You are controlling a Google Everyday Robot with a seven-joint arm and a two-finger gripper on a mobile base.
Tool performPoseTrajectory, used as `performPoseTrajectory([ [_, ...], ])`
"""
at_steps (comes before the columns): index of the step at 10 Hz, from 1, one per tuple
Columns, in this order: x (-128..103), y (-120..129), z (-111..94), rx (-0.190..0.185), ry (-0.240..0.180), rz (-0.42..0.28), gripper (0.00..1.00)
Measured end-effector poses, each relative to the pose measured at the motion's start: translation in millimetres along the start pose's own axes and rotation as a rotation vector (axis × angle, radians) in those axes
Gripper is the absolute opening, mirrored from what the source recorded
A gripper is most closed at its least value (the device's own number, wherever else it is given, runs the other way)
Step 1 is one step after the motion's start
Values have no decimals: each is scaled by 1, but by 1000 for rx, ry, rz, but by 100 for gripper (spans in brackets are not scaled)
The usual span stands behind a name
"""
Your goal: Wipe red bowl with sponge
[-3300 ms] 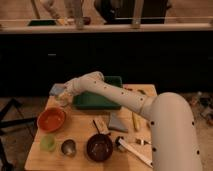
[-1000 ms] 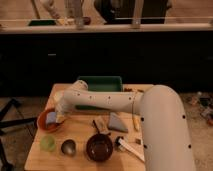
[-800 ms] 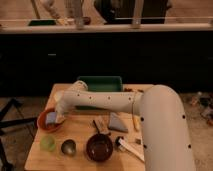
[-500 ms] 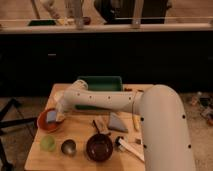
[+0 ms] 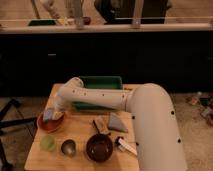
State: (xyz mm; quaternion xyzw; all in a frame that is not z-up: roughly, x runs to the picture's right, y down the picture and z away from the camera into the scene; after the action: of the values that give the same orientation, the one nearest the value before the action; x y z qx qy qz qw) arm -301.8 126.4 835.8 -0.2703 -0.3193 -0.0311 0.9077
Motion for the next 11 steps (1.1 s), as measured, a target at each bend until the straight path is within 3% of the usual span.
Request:
performPoseTrajectory([
  [4, -9, 13, 4, -52, -14, -27, 0],
  [8, 3, 27, -7, -59, -19, 0, 0],
  [11, 10, 24, -16, -44, -9, 20, 0],
])
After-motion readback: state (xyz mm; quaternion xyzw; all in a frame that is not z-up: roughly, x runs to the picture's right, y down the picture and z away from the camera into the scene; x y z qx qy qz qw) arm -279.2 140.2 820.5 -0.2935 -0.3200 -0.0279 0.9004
